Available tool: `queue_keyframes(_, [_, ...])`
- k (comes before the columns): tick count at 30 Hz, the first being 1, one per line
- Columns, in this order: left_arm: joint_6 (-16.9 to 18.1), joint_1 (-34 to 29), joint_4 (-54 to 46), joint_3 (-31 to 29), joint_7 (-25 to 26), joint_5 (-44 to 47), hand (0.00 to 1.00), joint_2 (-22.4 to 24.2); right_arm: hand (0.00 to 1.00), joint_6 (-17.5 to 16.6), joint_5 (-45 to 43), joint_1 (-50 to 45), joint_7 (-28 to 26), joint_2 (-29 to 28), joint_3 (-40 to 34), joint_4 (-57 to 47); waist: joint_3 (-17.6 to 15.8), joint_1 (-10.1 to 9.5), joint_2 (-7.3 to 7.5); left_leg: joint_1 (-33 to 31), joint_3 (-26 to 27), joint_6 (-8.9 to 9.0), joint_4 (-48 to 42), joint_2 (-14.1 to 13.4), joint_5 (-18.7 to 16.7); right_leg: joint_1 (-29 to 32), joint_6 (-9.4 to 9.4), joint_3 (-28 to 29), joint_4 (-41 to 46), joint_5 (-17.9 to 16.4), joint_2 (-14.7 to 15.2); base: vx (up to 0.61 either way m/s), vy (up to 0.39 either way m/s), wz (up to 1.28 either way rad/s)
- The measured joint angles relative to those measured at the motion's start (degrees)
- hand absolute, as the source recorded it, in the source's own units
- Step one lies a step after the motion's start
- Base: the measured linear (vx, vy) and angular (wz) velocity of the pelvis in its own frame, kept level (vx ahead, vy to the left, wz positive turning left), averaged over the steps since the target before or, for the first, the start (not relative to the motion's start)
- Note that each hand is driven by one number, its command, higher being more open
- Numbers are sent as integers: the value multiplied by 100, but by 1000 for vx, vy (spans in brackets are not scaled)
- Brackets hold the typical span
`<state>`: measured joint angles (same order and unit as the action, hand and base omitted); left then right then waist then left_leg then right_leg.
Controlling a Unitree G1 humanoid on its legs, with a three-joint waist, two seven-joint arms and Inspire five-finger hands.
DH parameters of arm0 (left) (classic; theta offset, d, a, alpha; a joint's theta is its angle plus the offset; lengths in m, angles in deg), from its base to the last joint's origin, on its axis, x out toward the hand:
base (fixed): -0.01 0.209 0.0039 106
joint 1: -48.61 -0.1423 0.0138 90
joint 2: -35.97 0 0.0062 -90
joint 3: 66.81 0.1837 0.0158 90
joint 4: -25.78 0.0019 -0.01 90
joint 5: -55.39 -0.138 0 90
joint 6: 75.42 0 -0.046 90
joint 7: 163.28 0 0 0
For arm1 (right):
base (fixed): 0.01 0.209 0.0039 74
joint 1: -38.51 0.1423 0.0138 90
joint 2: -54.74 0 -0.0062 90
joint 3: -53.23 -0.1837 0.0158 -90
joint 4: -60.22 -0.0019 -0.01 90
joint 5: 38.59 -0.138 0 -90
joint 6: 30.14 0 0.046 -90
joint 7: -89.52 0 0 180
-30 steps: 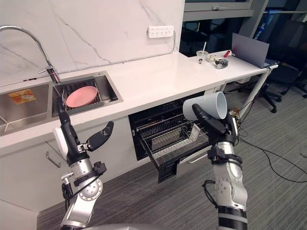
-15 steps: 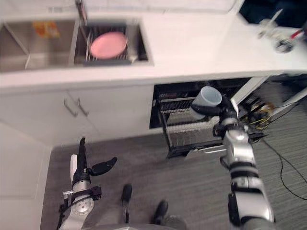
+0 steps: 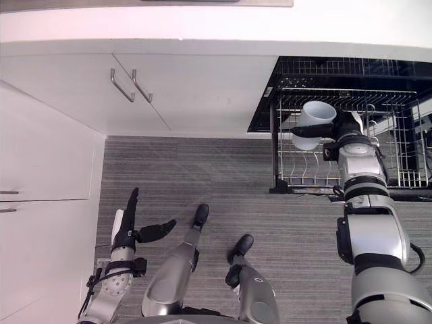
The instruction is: Walk over to the sink, pick up the cup, carry it to the dishwasher, place the cup inside the dishwasher, then close the dishwasher door
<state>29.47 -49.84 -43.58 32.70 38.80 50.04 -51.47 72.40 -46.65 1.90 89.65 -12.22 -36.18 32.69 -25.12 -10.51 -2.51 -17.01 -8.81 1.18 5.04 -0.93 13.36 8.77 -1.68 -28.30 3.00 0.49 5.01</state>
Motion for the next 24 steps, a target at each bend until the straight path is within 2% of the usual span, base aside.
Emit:
queue_keyframes(3, [-2, 54, -3, 50, 8, 174, 100, -11, 0, 67, 223, 29, -47, 49, -3, 58, -38, 57, -73, -90, 12, -16, -1, 3, 13, 113, -3, 13, 43, -2, 14, 1, 5, -1])
queue_keyframes(7, [-13, 90, -3, 274, -2, 218, 100, -18, 0, 77, 310, 232, -476, 147, -16, 423, -98, 77, -189, -127, 8, -22, -1, 2, 19, 160, -1, 11, 77, -18, 20, 0, 0, 0])
queue_keyframes(16, [-16, 169, -24, 444, -87, 216, 100, -7, 0, 57, 260, 594, -1035, 147, -24, 690, -164, 62, -350, -198, -148, 3, -4, 25, 57, 357, 14, -107, 539, -314, 130, 30, -30, 8])
queue_keyframes(17, [-16, 183, -25, 452, -90, 216, 100, -6, 100, 56, 262, 632, -1098, 146, -23, 724, -165, 54, -353, -201, -183, 14, -4, 31, 64, 375, 19, -145, 618, -371, 151, 35, -54, 18])
queue_keyframes(24, [-17, 267, -39, 460, -161, 216, 100, -4, 100, 66, 88, 796, -1056, 124, -43, 924, -180, 13, -394, -227, -363, 59, -4, 49, 96, 441, 40, -307, 945, -589, 221, 14, -74, 14])
